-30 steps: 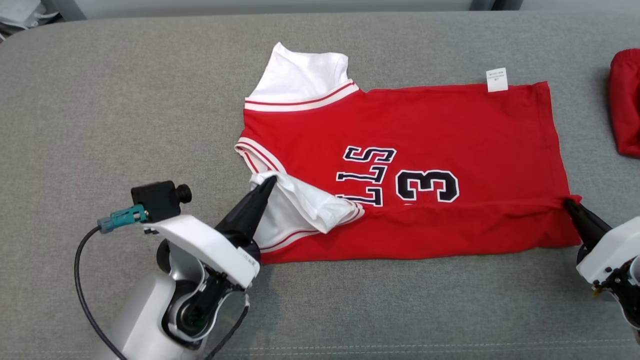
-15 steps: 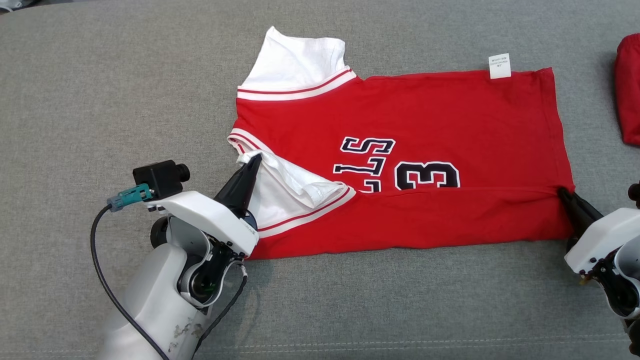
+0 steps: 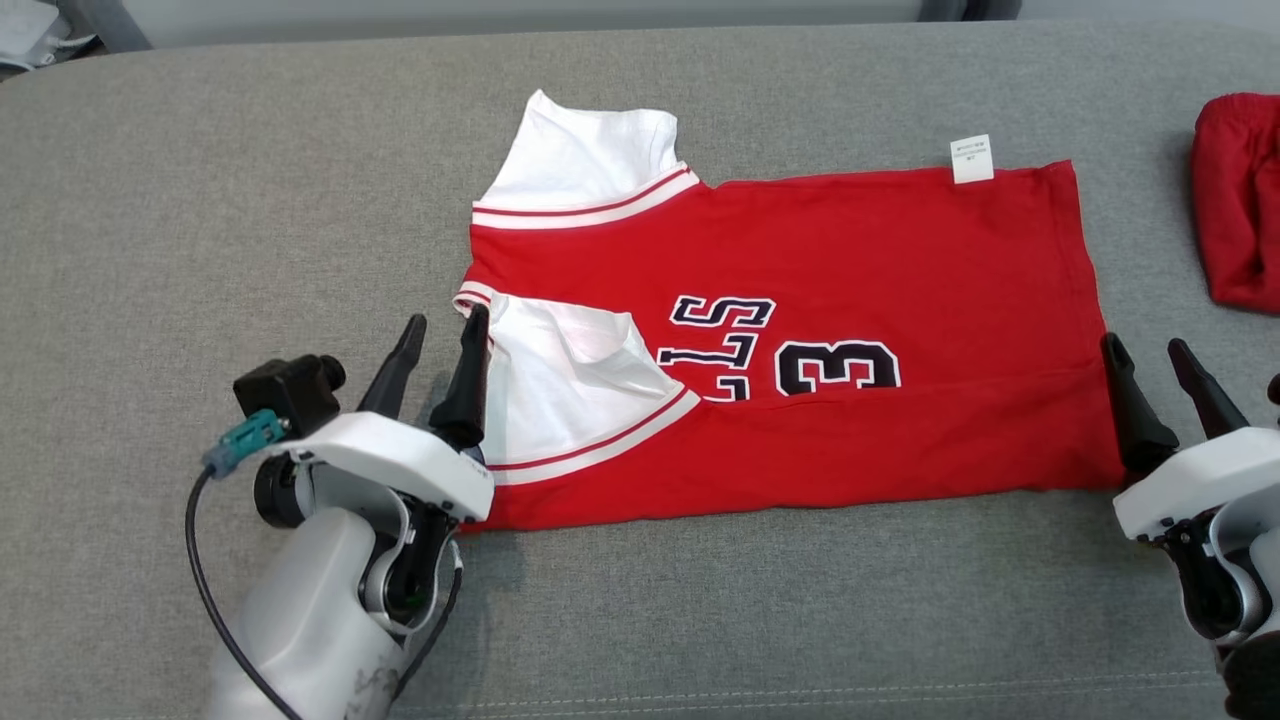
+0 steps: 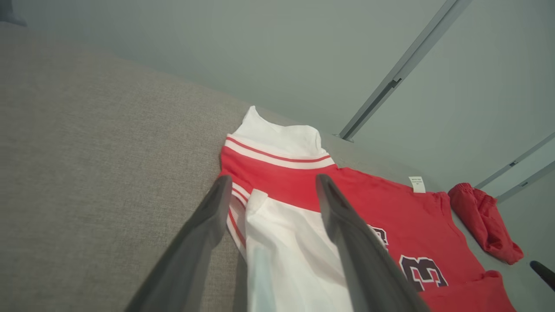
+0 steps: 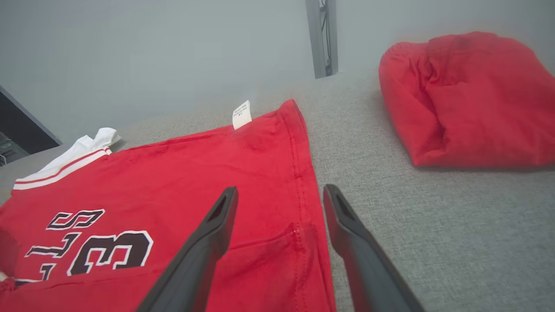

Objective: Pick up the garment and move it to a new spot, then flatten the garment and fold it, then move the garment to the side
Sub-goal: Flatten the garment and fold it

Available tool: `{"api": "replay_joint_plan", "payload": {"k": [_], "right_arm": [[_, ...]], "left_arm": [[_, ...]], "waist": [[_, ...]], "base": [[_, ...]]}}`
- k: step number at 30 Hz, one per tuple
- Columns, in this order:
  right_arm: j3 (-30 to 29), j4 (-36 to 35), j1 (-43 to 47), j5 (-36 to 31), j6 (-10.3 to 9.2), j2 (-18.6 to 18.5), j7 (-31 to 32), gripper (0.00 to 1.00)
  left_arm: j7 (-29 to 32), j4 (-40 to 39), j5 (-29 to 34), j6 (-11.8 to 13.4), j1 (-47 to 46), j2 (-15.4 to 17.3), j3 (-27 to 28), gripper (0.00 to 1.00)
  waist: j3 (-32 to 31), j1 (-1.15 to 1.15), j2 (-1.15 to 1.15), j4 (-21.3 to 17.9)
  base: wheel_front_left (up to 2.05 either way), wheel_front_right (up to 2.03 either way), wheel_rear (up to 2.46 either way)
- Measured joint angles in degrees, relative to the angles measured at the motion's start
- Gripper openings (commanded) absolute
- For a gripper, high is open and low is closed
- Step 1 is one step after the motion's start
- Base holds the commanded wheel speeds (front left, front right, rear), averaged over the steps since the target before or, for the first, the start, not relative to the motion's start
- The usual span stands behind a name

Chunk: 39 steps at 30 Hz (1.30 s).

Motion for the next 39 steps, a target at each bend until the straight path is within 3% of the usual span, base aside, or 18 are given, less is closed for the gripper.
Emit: {"api": "replay_joint_plan", "payload": {"k": [10, 23, 34, 35, 36, 38, 39], "right_arm": [[-10.6, -7.4, 13.2, -7.3, 0.00, 4.3, -0.1, 1.00], [-12.5, -8.4, 15.7, -9.3, 0.00, 5.9, -0.1, 1.00], [-11.7, -8.1, 15.7, -9.0, 0.00, 5.4, -0.1, 1.00], [-11.6, -8.0, 15.6, -8.8, 0.00, 5.3, -0.1, 1.00], [-11.5, -7.9, 15.6, -8.7, 0.00, 5.3, -0.1, 1.00], [-11.2, -7.5, 15.6, -8.5, 0.00, 5.2, -0.1, 1.00], [-11.0, -7.1, 15.5, -8.3, 0.00, 5.2, -0.1, 1.00]], "left_arm": [[-0.8, -7.8, 2.5, 2.7, 14.7, 0.1, 0.5, 1.00], [5.8, -8.3, 1.9, 8.6, 20.5, 1.0, -1.0, 1.00], [5.5, -4.4, 1.9, 7.8, 17.7, 0.0, -1.4, 1.00], [5.4, -3.9, 1.9, 7.4, 17.4, 0.0, -1.5, 0.87], [5.2, -3.5, 1.9, 7.2, 17.1, 0.0, -1.6, 0.48], [5.0, -2.8, 1.9, 6.9, 16.6, -0.1, -1.7, 0.08], [4.5, -2.5, 1.9, 6.8, 16.5, -0.1, -1.8, 0.00]], "waist": [[-3.0, 0.00, 0.00, 0.2], [-4.5, 0.00, 0.00, 0.1], [-3.7, 0.00, 0.00, -0.3], [-3.6, 0.00, 0.00, -0.3], [-3.6, 0.00, 0.00, -0.3], [-3.4, 0.00, 0.00, -0.2], [-3.4, 0.00, 0.00, -0.2]], "base": [[0.00, 0.00, 0.00], [0.00, 0.00, 0.00], [0.00, 0.00, 0.00], [0.00, 0.00, 0.00], [0.00, 0.00, 0.00], [0.00, 0.00, 0.00], [0.00, 0.00, 0.00]]}}
